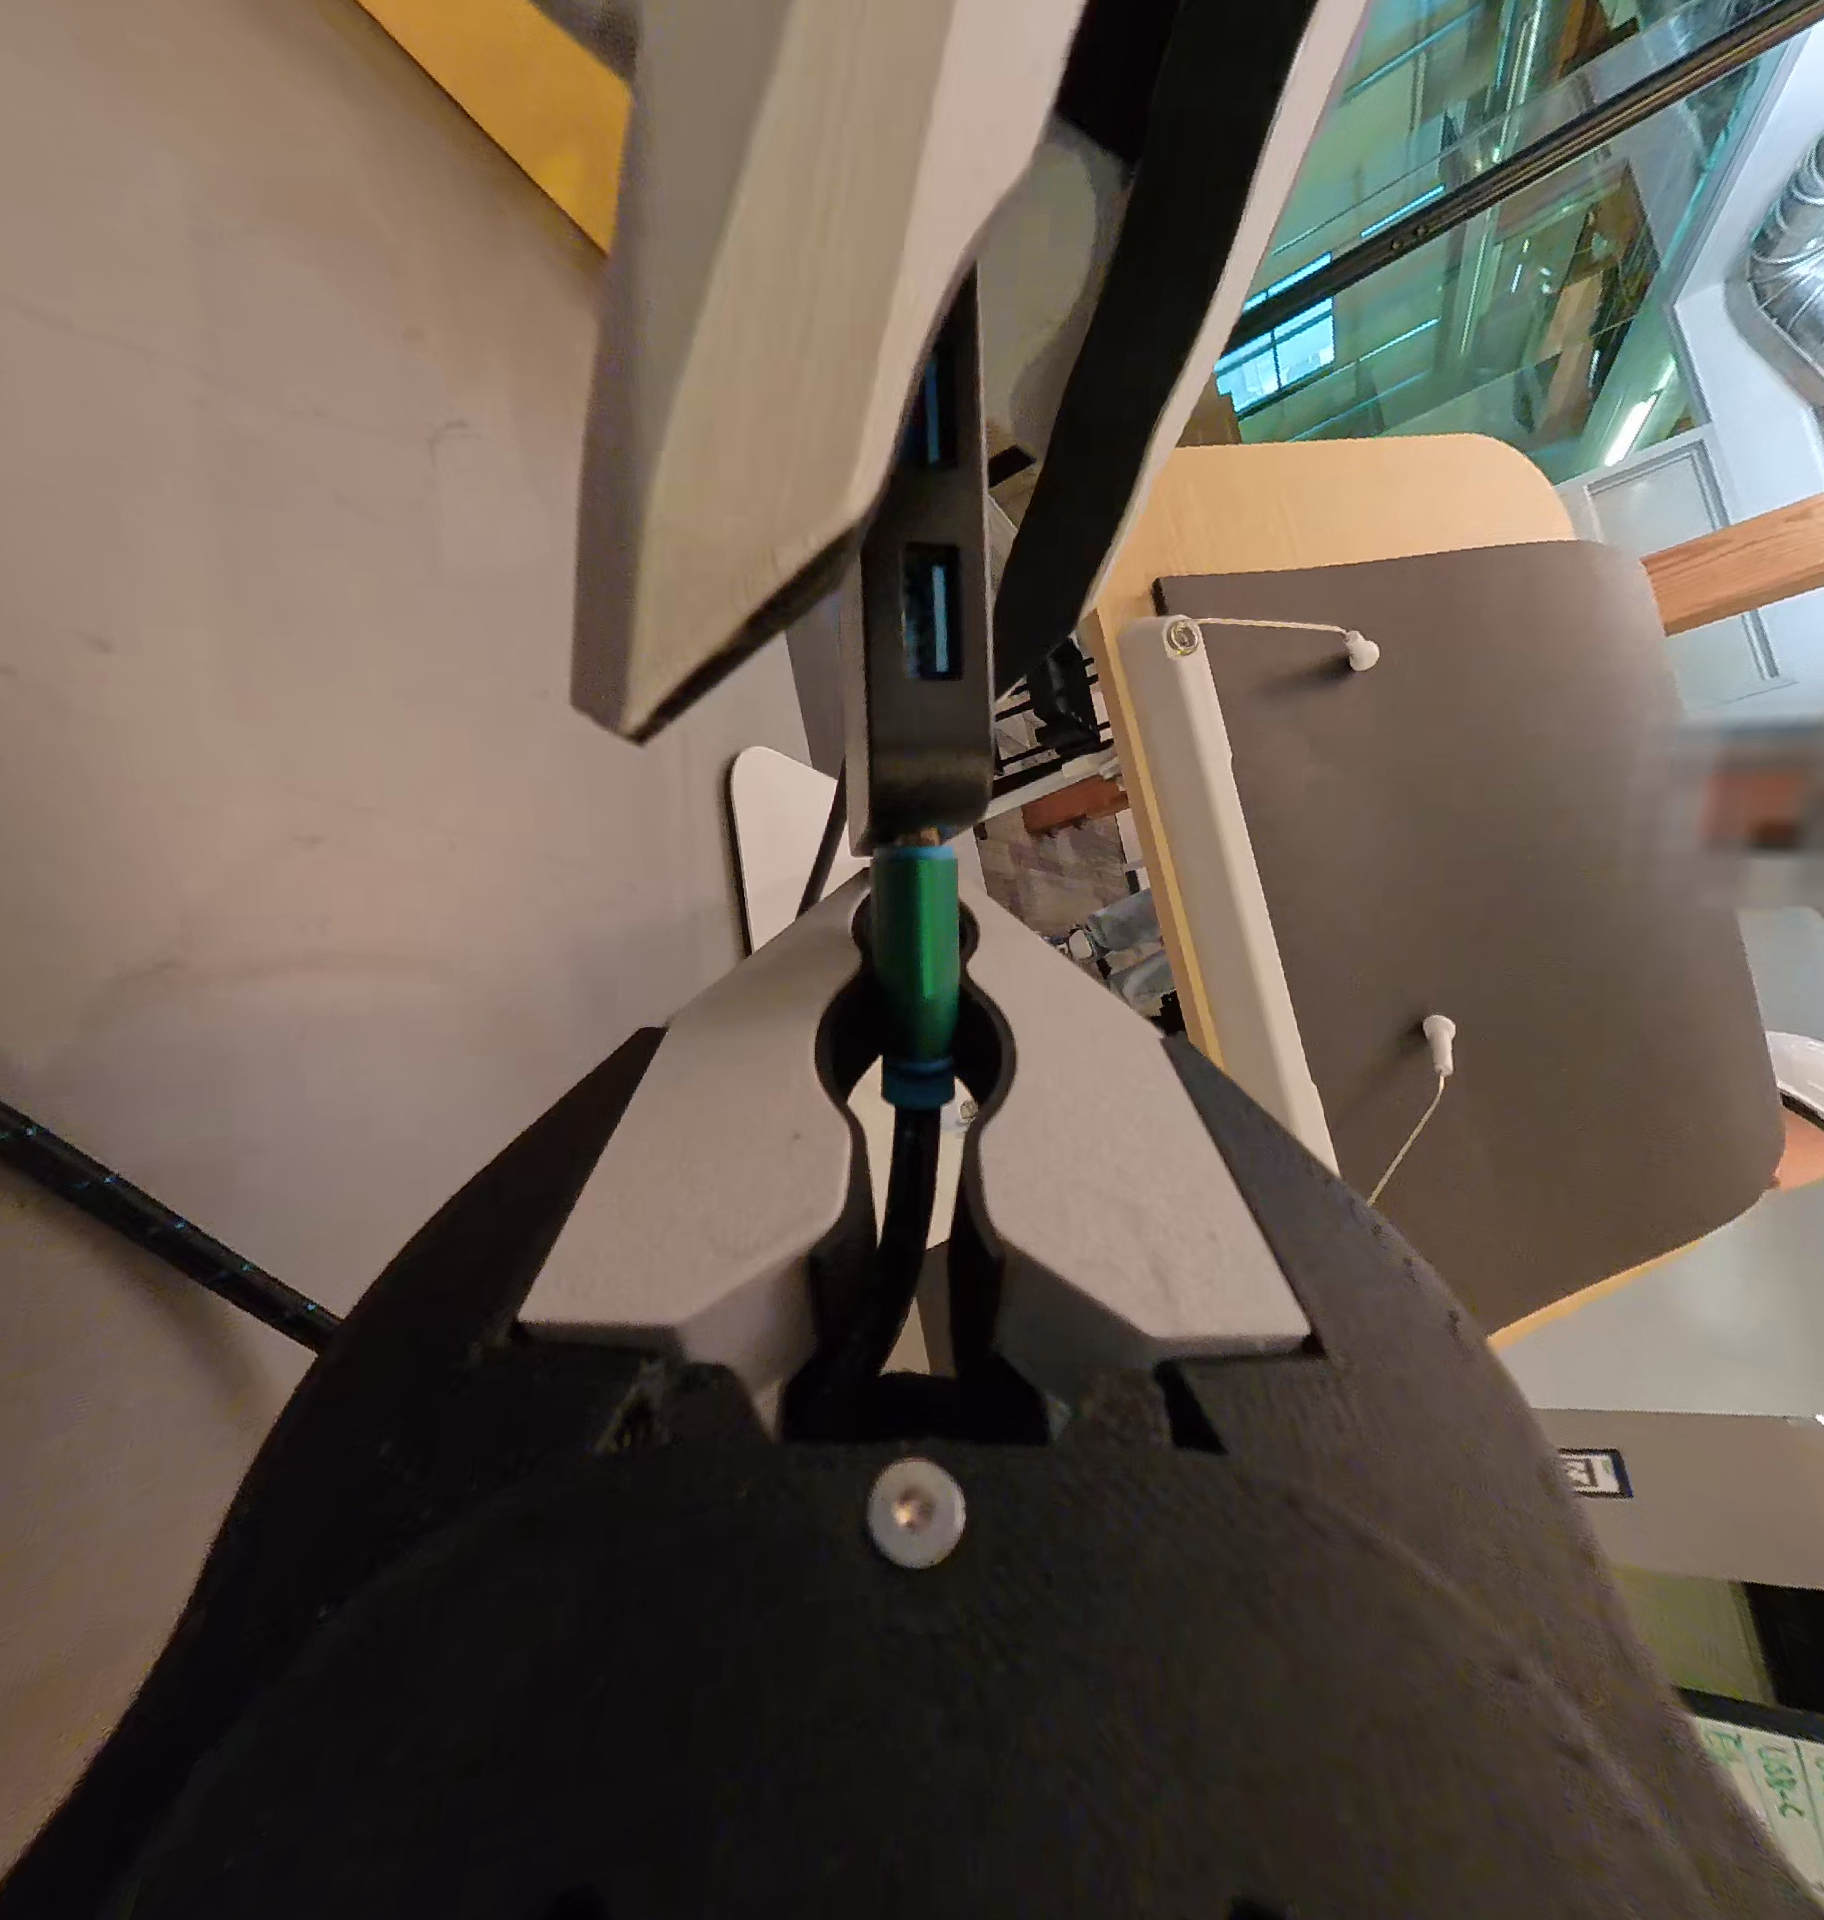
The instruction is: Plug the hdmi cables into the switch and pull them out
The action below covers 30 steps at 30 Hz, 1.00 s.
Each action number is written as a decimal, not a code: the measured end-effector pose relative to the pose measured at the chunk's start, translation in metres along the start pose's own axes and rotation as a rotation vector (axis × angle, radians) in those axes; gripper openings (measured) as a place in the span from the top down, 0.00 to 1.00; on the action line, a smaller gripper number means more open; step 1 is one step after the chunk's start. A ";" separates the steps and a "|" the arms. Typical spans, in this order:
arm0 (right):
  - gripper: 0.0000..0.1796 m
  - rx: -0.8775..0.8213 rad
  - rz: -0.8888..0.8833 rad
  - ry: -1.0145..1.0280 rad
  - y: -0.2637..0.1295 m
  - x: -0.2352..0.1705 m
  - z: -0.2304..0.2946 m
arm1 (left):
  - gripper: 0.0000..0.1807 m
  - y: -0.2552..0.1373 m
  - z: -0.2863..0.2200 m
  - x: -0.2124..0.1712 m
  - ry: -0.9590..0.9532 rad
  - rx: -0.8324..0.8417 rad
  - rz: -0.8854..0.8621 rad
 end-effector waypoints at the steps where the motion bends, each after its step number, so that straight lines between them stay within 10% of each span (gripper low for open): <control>1: 0.98 -0.002 -0.002 -0.003 0.000 0.001 0.000 | 0.47 0.002 0.001 -0.001 -0.019 -0.015 0.014; 8: 0.98 -0.011 -0.009 -0.039 0.000 0.003 0.003 | 0.51 0.005 0.009 -0.006 -0.242 -0.238 -0.105; 30: 0.98 0.010 0.003 -0.178 0.004 0.015 0.019 | 0.47 0.038 -0.007 -0.016 0.045 -0.396 0.492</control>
Point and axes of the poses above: each gripper's, where its closed fingertips meet, y out along the fingers, x out of its top, z = x × y across the jaws, the point moved 8 cm from there along -y, back along the fingers, and after that the axes turned 10 degrees about x, right-handed, at the moved point
